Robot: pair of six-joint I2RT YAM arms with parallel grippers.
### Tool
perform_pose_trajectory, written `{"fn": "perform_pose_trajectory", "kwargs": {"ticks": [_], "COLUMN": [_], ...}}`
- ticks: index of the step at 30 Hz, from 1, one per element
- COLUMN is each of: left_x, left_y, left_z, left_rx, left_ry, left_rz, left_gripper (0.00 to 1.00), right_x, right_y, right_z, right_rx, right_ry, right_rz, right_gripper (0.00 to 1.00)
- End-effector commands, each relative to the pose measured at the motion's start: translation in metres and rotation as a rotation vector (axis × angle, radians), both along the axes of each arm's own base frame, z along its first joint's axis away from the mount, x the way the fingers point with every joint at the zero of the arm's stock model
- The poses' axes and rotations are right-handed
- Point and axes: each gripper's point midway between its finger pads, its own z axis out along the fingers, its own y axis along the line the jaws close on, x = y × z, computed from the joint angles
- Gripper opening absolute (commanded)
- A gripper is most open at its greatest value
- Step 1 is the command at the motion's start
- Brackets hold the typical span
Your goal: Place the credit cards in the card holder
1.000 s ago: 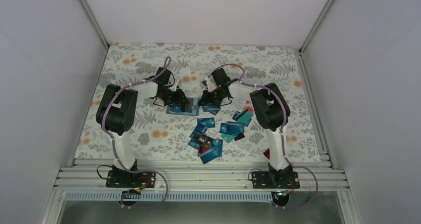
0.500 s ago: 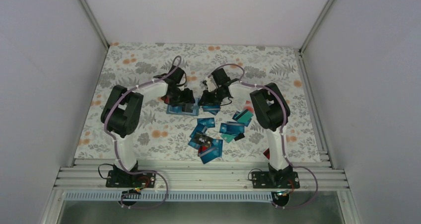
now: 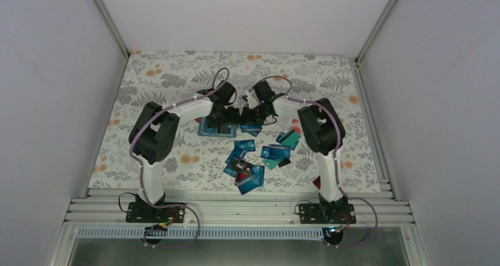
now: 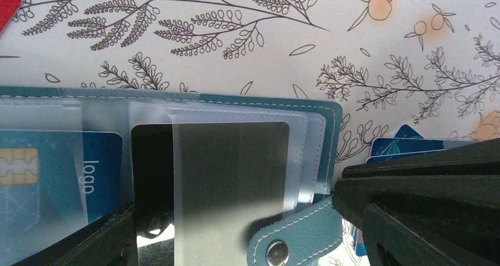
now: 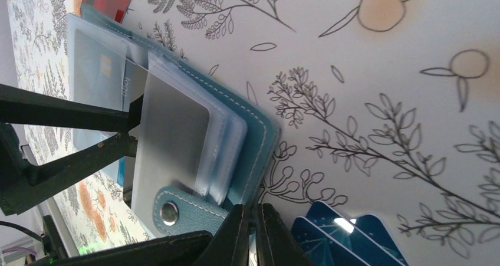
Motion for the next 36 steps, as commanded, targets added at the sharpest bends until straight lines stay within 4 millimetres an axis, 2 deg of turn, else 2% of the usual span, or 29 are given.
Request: {"fn": "perform_pose_trajectory", "kwargs": {"ticks": [1,5,8,13,15,18,21,24,27,31,34,36], "left_x": [-0.031,-0.025,-0.018,-0.017,-0.016,-0.018,-0.019,-0.021,-0.024,-0.024,-0.023,-0.021], "left_y": [-0.020,-0.018,-0.021,-0.034,-0.034,-0.022,-0.004,0.015,0.026,0.033,0.035,0.035], "left_z": [-0.032,-0.012,0.019,0.071,0.088,0.097,0.096,0.093,0.081,0.064,0.053,0.045], "left_rx": [0.033,0.037,0.004,-0.139,-0.181,-0.192,-0.183,-0.162,-0.133,-0.101,-0.091,-0.086], "left_ry": [0.122,0.062,-0.013,-0.082,-0.107,-0.119,-0.142,-0.177,-0.178,-0.172,-0.160,-0.149], "left_rz": [-0.036,-0.038,-0.071,-0.133,-0.145,-0.152,-0.134,-0.114,-0.115,-0.108,-0.108,-0.112], "left_gripper": [0.91,0.91,0.93,0.97,1.00,1.00,0.99,0.88,0.64,0.37,0.23,0.17], "right_x": [-0.010,-0.008,-0.005,-0.004,-0.005,-0.007,-0.012,-0.022,-0.025,-0.024,-0.021,-0.019], "right_y": [0.021,0.013,0.002,-0.003,-0.003,-0.006,-0.008,0.001,0.010,0.015,0.015,0.016], "right_z": [0.024,0.029,0.037,0.057,0.064,0.071,0.079,0.091,0.093,0.076,0.064,0.058], "right_rx": [0.095,0.085,0.078,0.084,0.083,0.074,0.084,0.165,0.208,0.193,0.170,0.165], "right_ry": [-0.026,-0.041,-0.060,-0.099,-0.107,-0.117,-0.114,-0.090,-0.060,-0.004,0.020,0.032], "right_rz": [0.067,0.058,0.047,0.072,0.075,0.072,0.069,0.098,0.112,0.096,0.077,0.071], "right_gripper": [0.04,0.04,0.04,0.10,0.12,0.16,0.20,0.23,0.25,0.25,0.25,0.25]}}
